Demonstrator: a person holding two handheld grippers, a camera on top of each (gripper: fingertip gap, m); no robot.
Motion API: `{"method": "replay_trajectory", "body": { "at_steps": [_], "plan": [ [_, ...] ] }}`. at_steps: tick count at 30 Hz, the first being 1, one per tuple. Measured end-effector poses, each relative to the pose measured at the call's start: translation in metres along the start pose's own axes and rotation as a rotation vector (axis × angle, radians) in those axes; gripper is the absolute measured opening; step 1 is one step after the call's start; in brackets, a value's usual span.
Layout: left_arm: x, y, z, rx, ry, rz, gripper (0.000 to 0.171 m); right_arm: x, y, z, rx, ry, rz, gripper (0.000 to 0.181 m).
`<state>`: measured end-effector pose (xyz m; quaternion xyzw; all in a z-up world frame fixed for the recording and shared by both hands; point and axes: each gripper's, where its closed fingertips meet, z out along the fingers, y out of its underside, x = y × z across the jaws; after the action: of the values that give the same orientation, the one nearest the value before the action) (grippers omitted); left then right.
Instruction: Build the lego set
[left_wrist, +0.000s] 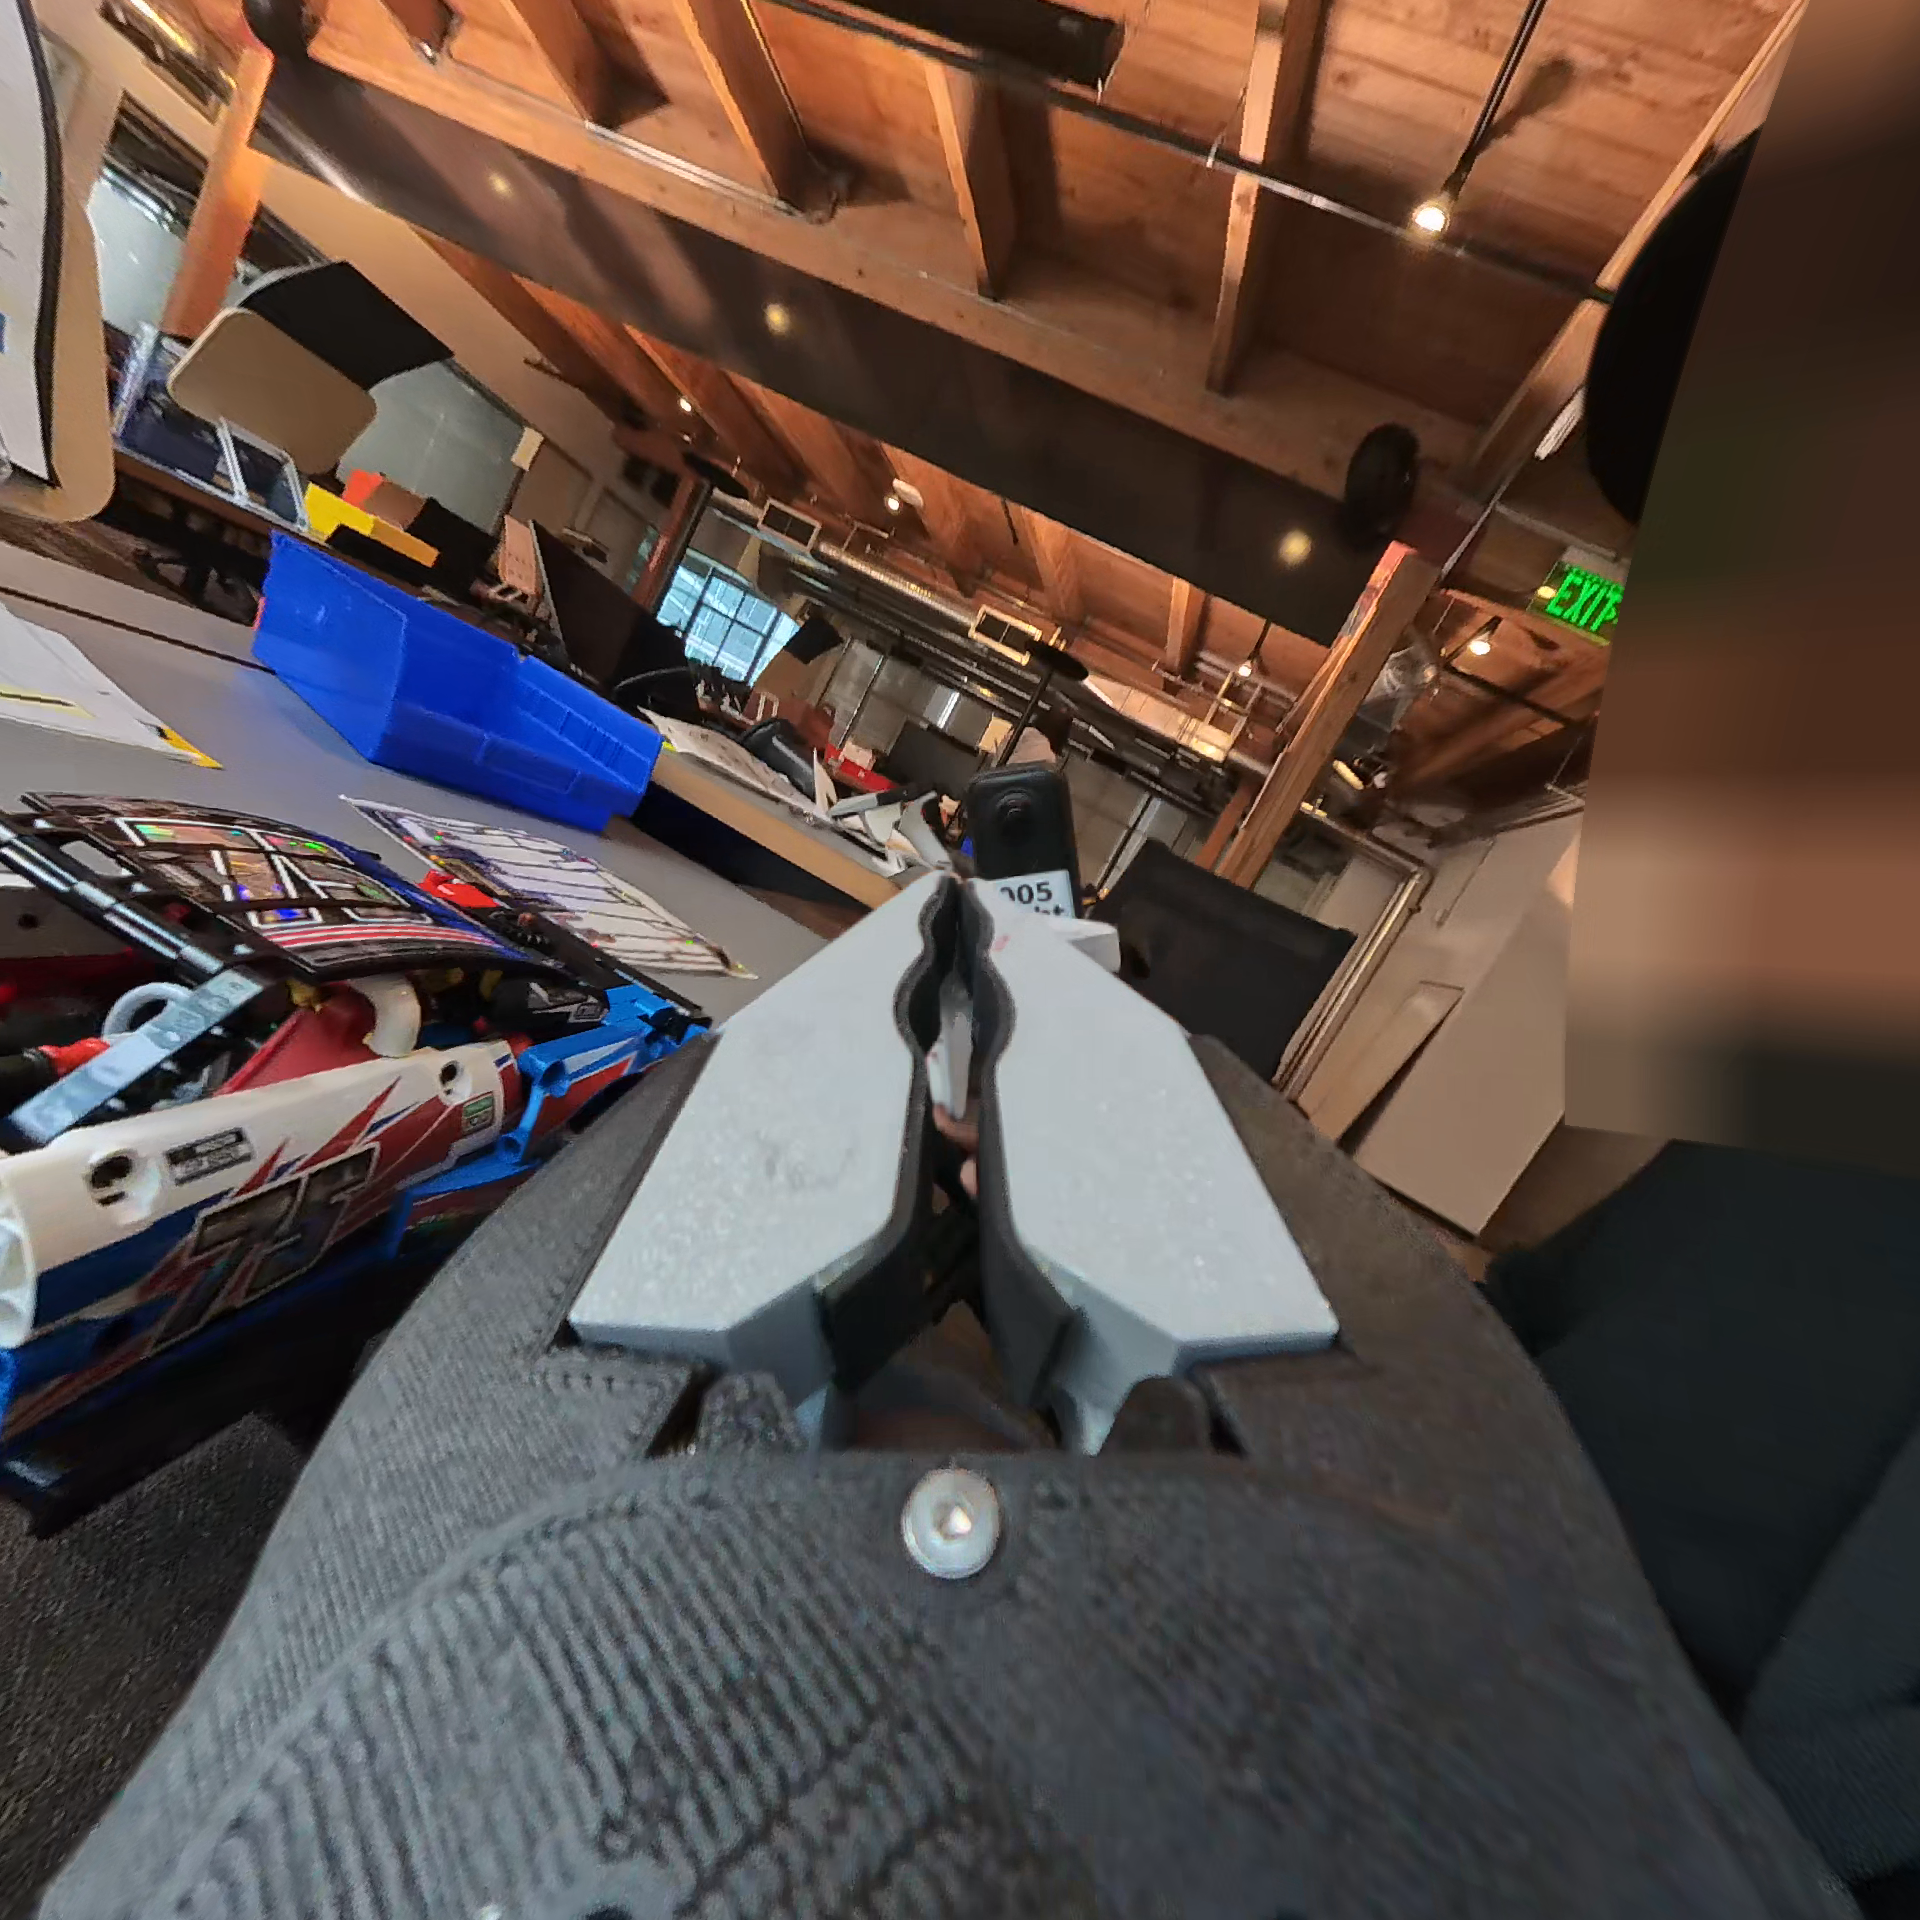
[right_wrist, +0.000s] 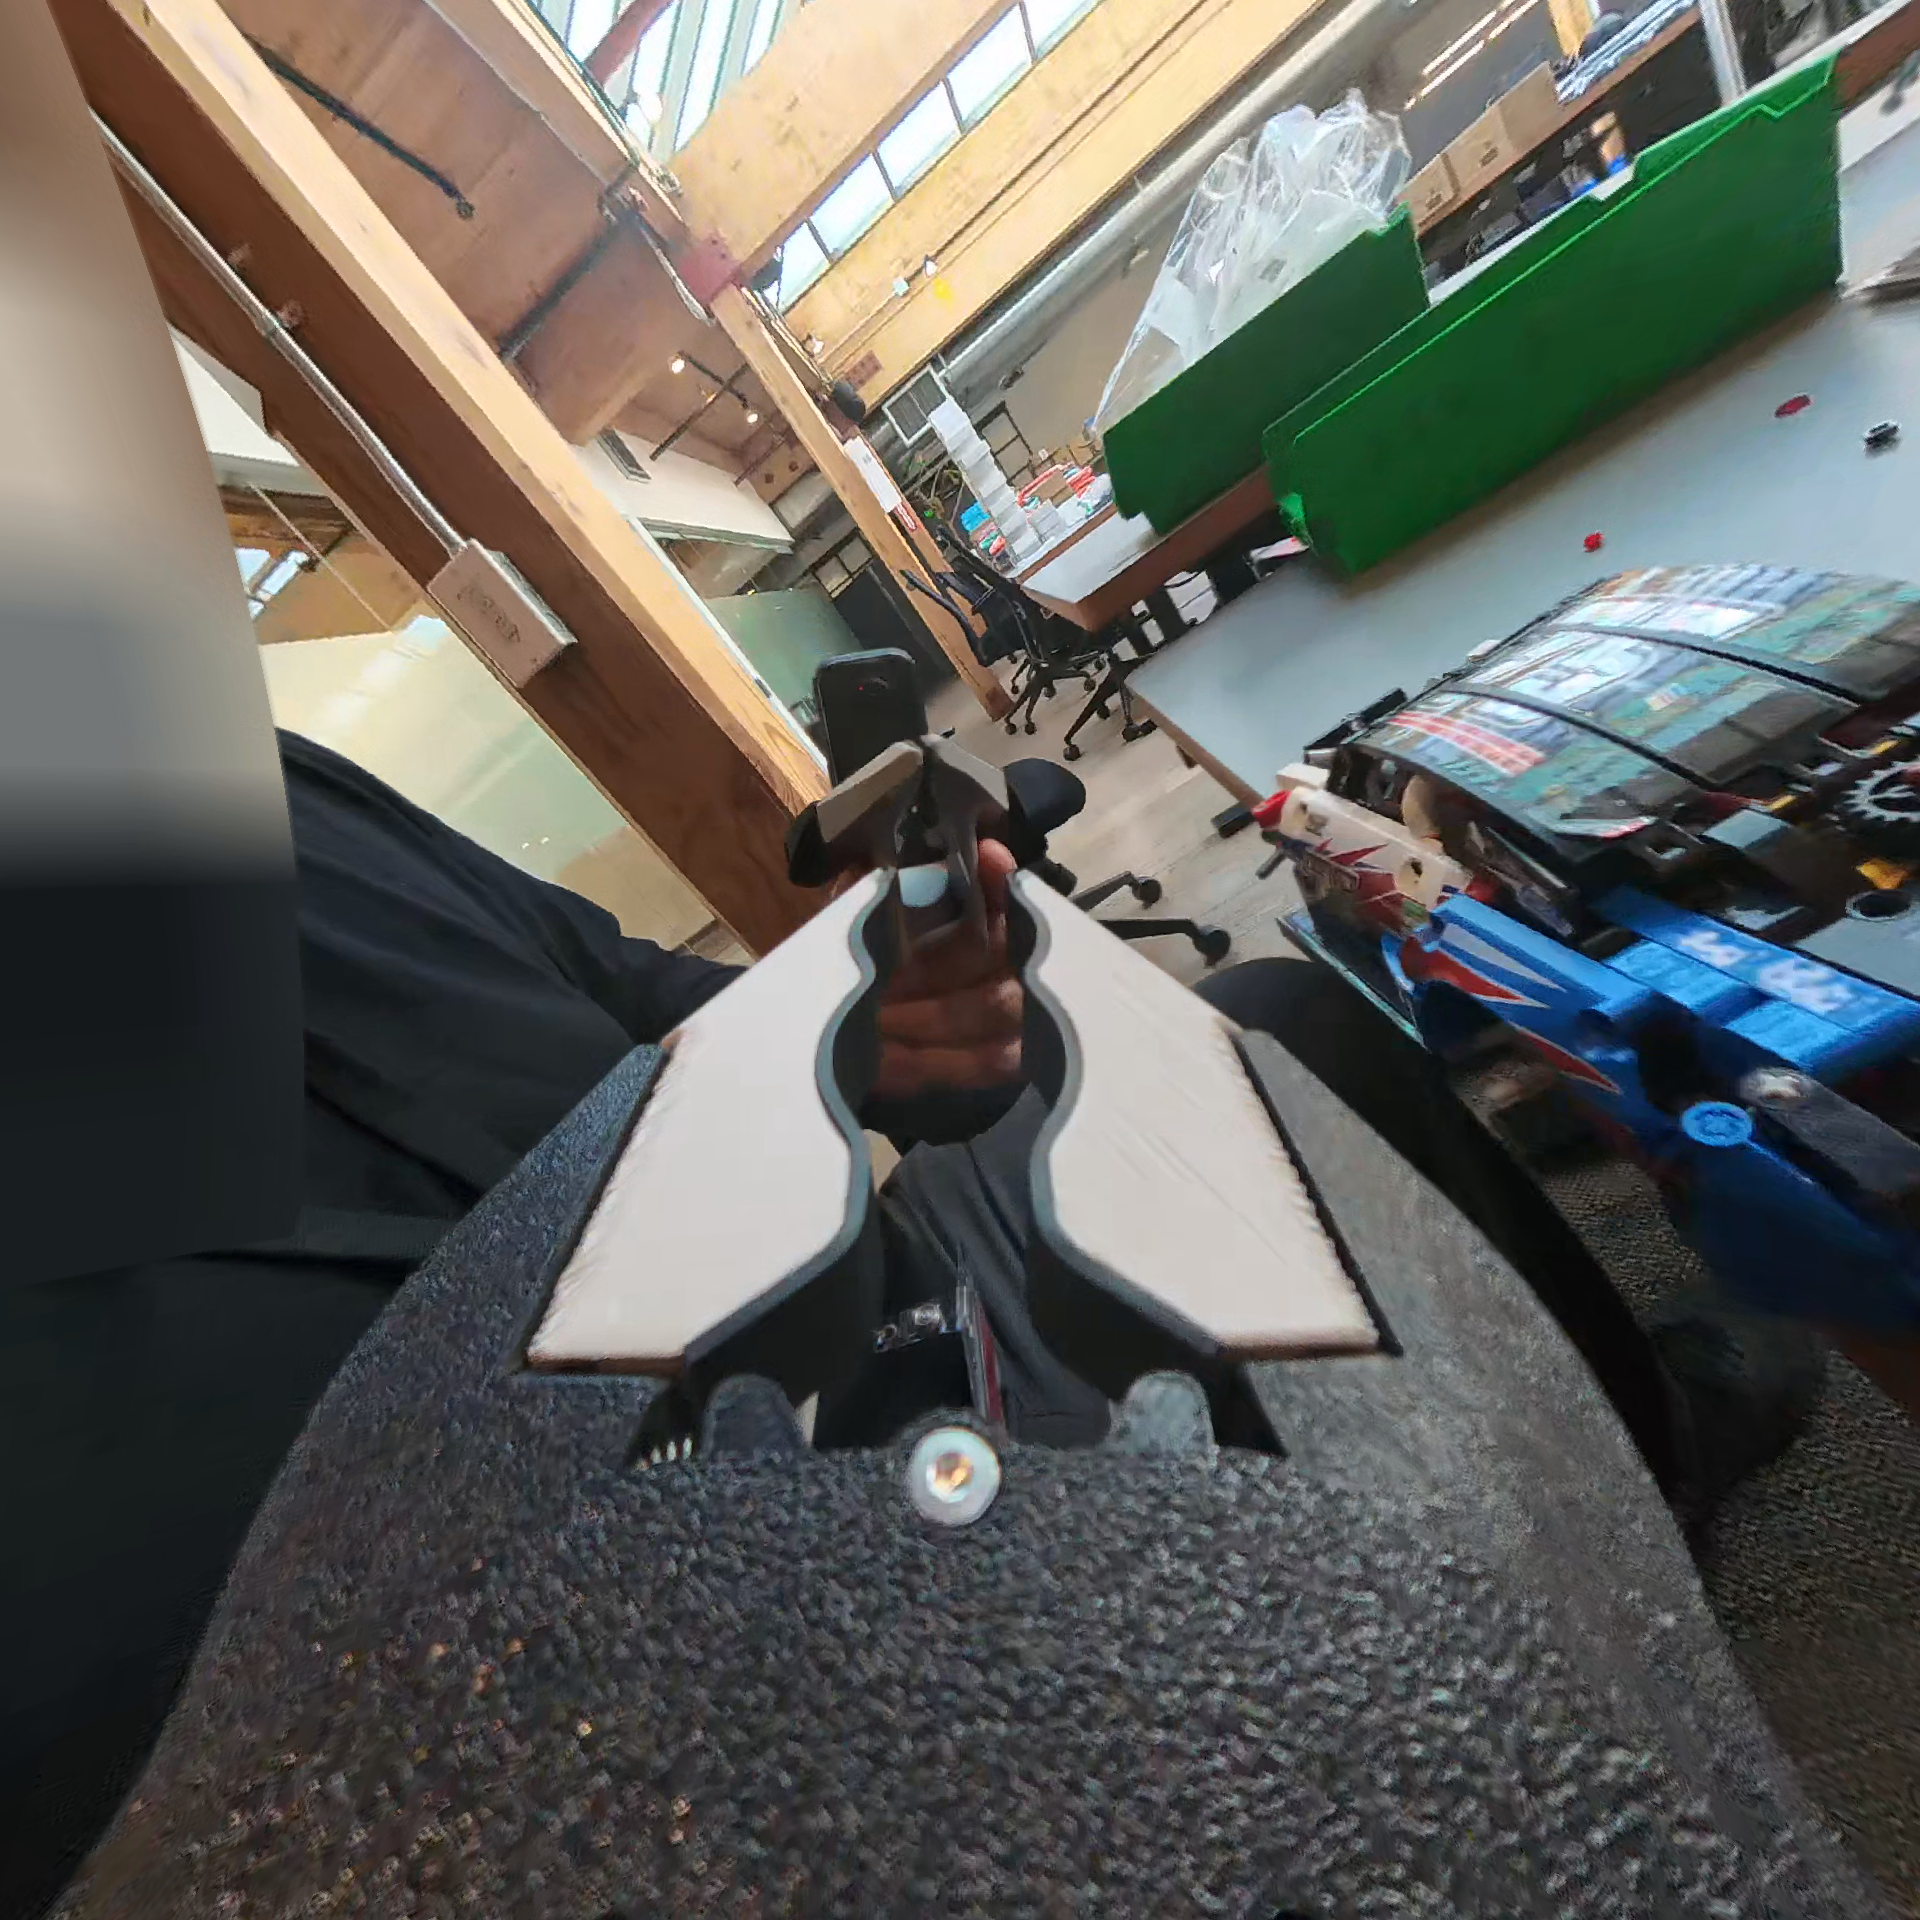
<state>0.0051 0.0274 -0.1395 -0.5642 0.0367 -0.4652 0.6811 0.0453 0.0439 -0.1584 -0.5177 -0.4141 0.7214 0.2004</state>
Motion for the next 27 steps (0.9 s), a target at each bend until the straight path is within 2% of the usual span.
{"method": "replay_trajectory", "body": {
  "at_steps": [5,9,18,19,20,21,25,27],
  "plan": [
    [0.016,-0.002,-0.001,0.077,0.032,-0.01,0.0,-0.012,0.008,0.014,-0.033,0.008,-0.079,0.014],
    [0.023,-0.002,-0.003,0.084,0.027,0.014,0.0,-0.023,0.005,0.018,-0.02,-0.012,-0.092,0.0],
    [0.026,0.002,-0.008,0.077,0.038,-0.003,0.0,-0.022,0.005,0.02,-0.042,0.047,-0.12,0.0],
    [0.024,0.004,-0.009,0.067,0.032,-0.003,0.002,-0.023,0.005,0.02,-0.045,0.053,-0.129,0.0],
    [0.023,0.006,-0.01,0.052,0.031,0.005,0.02,-0.023,0.007,0.02,-0.055,0.062,-0.142,0.0],
    [0.021,0.009,-0.01,0.035,0.018,0.015,0.028,-0.023,0.01,0.021,-0.076,0.077,-0.16,0.0],
    [0.025,0.011,-0.015,0.056,0.01,0.053,0.032,-0.024,0.018,0.024,-0.106,0.094,-0.205,0.0],
    [0.026,0.014,-0.02,0.051,0.036,0.036,0.024,-0.025,0.019,0.023,-0.103,0.075,-0.189,0.0]
  ]
}}
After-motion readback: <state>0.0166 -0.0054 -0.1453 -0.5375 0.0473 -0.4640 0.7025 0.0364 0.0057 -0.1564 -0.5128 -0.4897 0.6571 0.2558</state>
